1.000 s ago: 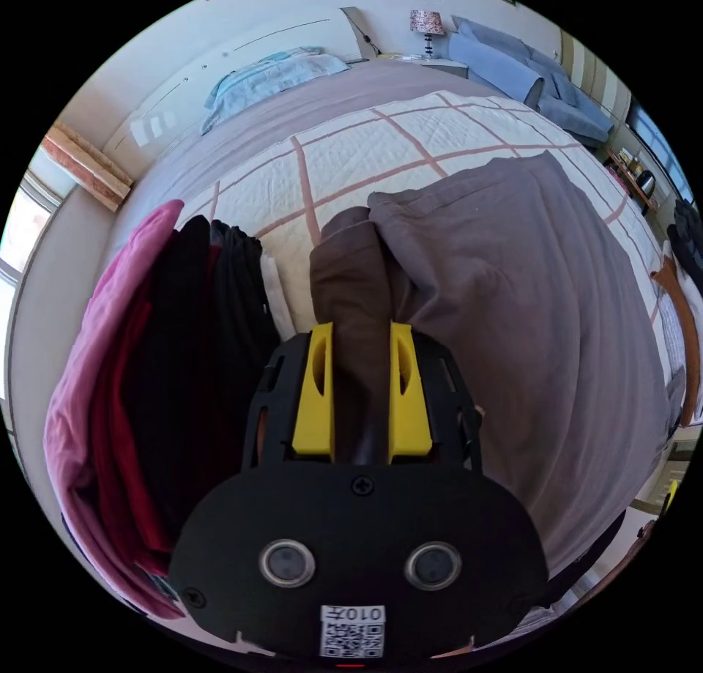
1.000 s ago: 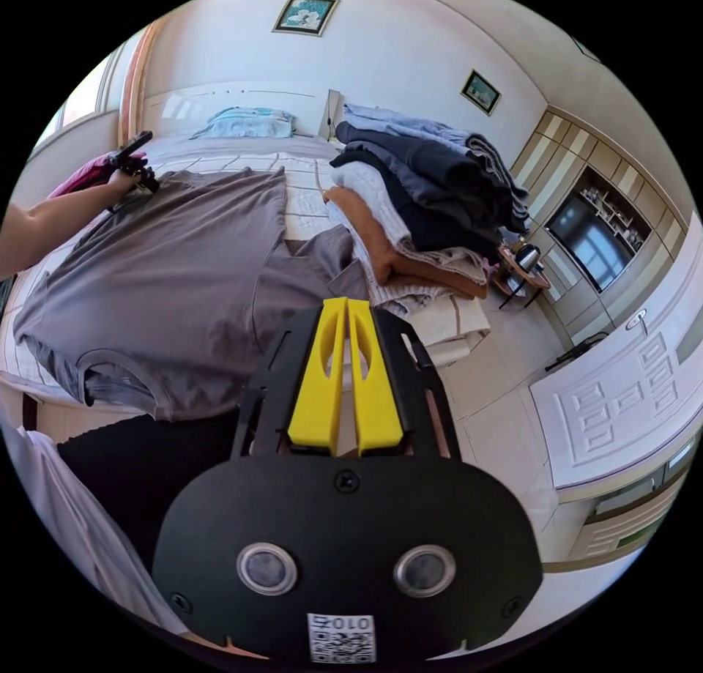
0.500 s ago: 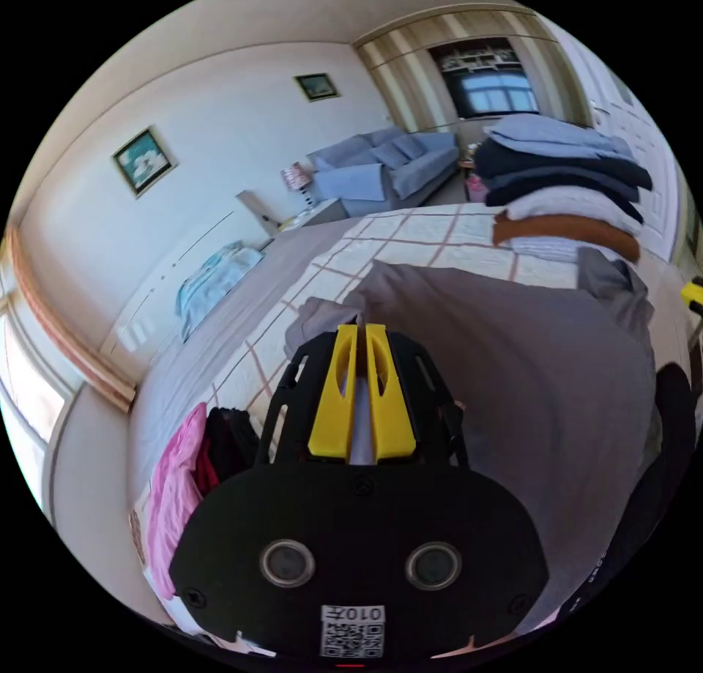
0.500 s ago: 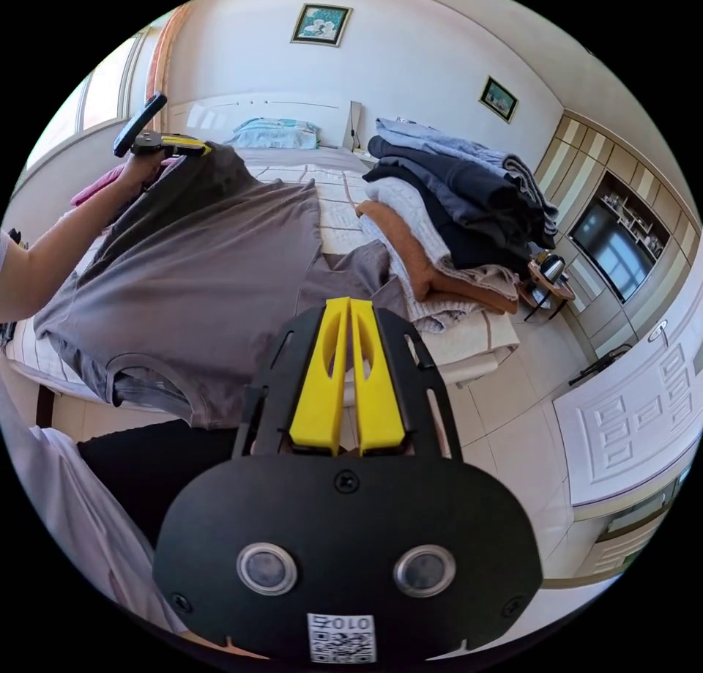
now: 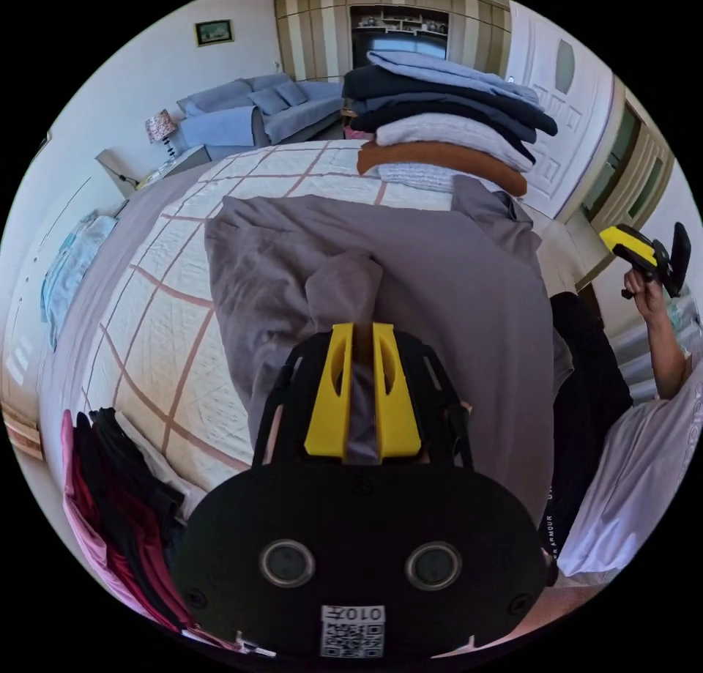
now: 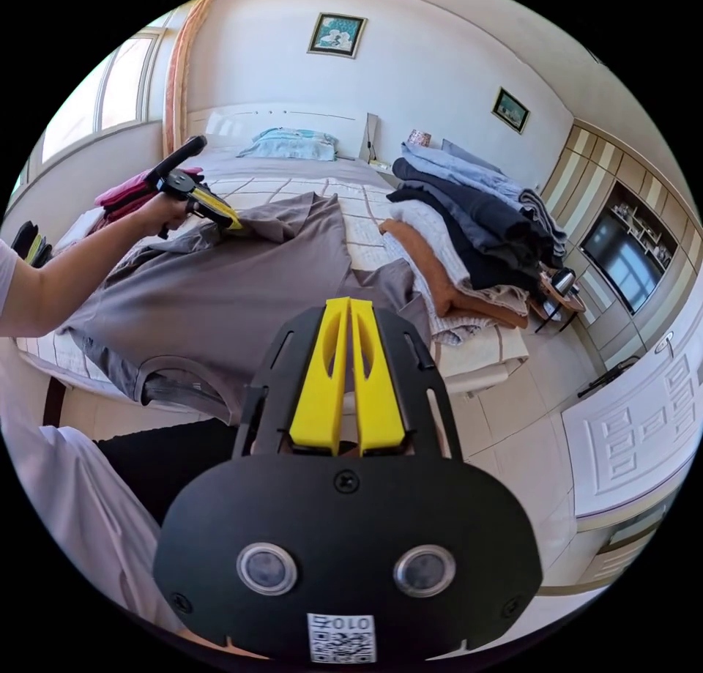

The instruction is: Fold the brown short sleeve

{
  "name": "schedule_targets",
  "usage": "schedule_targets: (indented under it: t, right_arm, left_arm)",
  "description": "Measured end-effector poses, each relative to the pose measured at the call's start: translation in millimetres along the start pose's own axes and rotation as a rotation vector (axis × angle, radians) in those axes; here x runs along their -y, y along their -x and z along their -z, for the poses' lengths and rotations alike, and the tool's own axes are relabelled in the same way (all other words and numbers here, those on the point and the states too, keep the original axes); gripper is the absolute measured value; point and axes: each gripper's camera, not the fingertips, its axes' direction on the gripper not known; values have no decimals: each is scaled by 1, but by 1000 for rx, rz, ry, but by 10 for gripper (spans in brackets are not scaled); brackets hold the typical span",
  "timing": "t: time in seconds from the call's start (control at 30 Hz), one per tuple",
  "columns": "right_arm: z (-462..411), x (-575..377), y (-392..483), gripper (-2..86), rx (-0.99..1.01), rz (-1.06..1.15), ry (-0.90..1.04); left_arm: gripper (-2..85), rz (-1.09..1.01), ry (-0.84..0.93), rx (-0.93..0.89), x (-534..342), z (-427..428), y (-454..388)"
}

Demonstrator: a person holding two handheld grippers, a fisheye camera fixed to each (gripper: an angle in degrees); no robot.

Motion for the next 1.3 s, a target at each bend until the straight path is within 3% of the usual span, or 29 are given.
schedule_targets:
  t: [0.17,0.27,0.33,0.4,0.5,0.67,0.9,1.0,1.17,1.3]
  right_arm:
    - [-9,1,0,24,5,7,7]
    - [-12,5,0,24,8,15,1]
    - [-14,6,0,24,1,23,6]
    - [-17,5,0,25,-7,25,13]
    - [-23,0,-4,26,-14,12,36]
    - [-33,-6,-9,27,8,-3,53]
    - [-39,-9,-13,25,-15,1,60]
    - [-45,-10,-19,24,15,-29,66]
    - [-53,-12,-21,25,-25,-12,90]
    - [-60,-15,-28,27,-21,-28,110]
  left_arm:
    - [93,43,-56,89,1,0,16]
    - [111,288,-11,163,-3,-17,53]
    - [125,365,50,64,-4,-41,72]
    - [134,331,50,-17,1,-51,69]
    - [138,236,20,-3,12,-49,47]
    - [141,226,134,37,21,-64,44]
    - [134,350,-112,-70,12,-27,80]
    - [127,340,-57,-7,21,-37,91]
    - [103,189,27,-135,44,-62,71]
    - [46,127,13,-40,47,-40,54]
